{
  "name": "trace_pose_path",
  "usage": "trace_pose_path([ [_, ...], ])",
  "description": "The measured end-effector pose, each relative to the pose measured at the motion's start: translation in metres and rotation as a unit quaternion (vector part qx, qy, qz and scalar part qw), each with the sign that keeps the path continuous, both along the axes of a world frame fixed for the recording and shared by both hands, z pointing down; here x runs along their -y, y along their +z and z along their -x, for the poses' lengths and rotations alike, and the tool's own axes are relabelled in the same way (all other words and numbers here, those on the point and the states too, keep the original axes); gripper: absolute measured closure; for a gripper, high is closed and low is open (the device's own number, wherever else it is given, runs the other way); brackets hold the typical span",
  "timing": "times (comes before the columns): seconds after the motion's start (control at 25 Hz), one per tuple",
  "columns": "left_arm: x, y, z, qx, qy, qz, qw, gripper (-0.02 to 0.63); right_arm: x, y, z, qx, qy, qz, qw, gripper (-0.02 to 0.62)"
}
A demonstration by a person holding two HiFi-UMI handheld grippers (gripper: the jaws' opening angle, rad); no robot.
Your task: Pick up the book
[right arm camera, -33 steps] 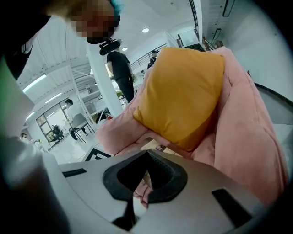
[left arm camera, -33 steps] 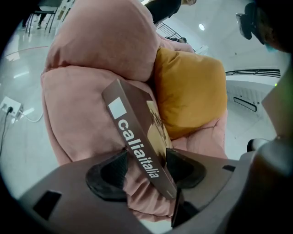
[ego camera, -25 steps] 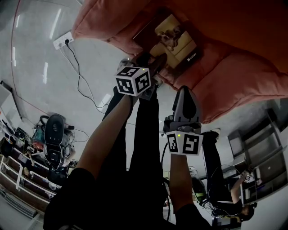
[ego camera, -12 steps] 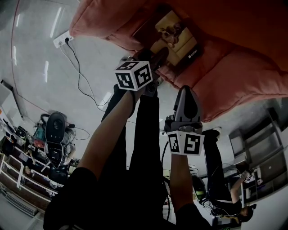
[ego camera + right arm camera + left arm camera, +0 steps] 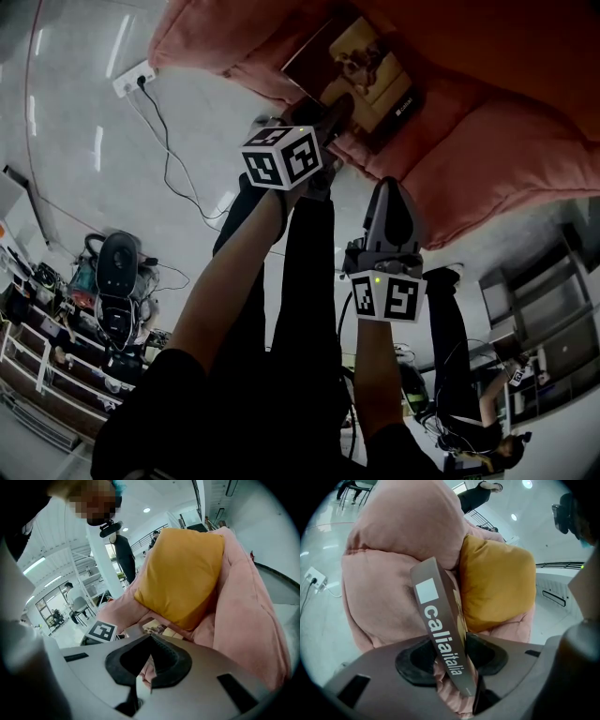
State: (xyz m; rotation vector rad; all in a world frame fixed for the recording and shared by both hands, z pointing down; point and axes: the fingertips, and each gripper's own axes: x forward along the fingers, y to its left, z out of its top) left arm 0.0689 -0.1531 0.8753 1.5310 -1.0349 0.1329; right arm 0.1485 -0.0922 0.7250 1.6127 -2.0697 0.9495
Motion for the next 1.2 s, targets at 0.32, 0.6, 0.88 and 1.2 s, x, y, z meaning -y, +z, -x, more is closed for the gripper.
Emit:
trace_pose_path([
  [0.32, 0.001, -0.012, 0.001, -0.005, 0.004, -0.016, 0.9999, 0.425, 0.003, -0.001, 0.003, -0.004, 0.002, -0.003, 1.000, 0.593],
  [0.6, 0.004, -0.023, -0.001, -0.007, 0.009, -0.034, 0.9993, 0.440, -0.002, -0.003, 0.007, -0.005, -0.001, -0.005, 1.000, 0.594],
  [0.88, 0.003, -0.039, 0.001, -0.002, 0.018, -0.053, 0.9984, 0.450, -0.005, -0.016, 0.004, -0.007, 0.000, -0.015, 1.000, 0.594],
  [1.2, -0.004, -0.066, 0.001, 0.020, 0.046, -0.091, 0.9946, 0.456, -0.015, -0.033, 0.001, -0.010, 0.002, -0.025, 1.000, 0.594],
])
